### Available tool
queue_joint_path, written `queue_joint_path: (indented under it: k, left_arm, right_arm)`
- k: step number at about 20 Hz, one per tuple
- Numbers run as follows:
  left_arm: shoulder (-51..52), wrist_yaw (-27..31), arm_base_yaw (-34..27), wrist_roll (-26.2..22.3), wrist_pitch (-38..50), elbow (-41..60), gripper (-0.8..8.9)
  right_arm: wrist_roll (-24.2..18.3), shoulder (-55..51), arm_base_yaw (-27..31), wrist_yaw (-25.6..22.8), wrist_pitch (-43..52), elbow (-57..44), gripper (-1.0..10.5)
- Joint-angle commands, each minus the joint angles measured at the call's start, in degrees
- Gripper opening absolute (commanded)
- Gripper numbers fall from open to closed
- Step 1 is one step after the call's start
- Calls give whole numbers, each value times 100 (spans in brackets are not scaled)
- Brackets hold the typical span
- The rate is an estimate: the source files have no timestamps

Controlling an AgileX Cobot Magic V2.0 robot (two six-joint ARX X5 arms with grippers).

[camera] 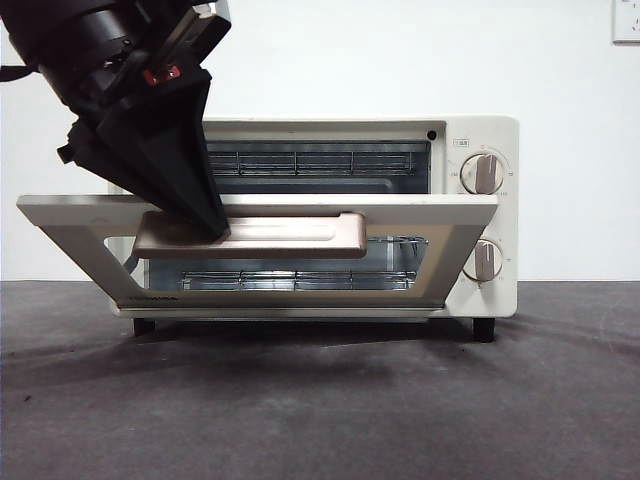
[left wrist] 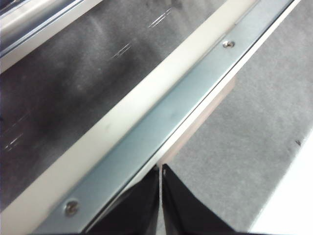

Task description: The left arm flap open the oven, the right arm pick bread and place it into oven, the left arm flap close the oven

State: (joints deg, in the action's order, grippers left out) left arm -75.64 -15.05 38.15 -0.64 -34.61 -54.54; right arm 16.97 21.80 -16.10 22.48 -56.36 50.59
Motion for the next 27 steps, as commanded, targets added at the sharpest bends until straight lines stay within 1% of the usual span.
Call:
queue_joint_path:
  k: [1, 3, 6, 16, 18, 19, 21, 24, 25, 27]
  left_arm:
    - [-90, 350, 83, 50, 282, 26, 16]
    - [-90, 466, 144, 74, 380, 149, 16]
    - [-90, 472, 201, 190, 634, 431, 16]
    - [-87, 474, 619, 492, 916, 944, 16]
    - [39, 472, 660, 529, 850, 920, 16]
    - [192, 470, 660, 575, 758, 901, 16]
    - [706, 472, 660, 636, 461, 780, 16]
    - [1718, 494, 660, 660, -55, 450, 16]
    - [2017, 555, 660, 704, -175, 369, 16]
    - [2647, 855, 660, 831, -428, 229, 16]
  right_arm:
    - [63, 2, -26, 7, 52, 90, 87]
    - [66, 2, -26, 7, 52, 90, 87]
    - [66, 2, -26, 7, 52, 90, 87]
    - [68, 2, -26, 7, 52, 90, 87]
    - [173, 4, -26, 26, 52, 90, 87]
    - [227, 11, -28, 83, 52, 90, 87]
    - [330, 81, -26, 354, 72, 90, 87]
    - [402, 455, -28, 688, 111, 85, 87]
    - [435, 579, -28, 780, 188, 85, 87]
    - [518, 868, -35, 992, 555, 85, 87]
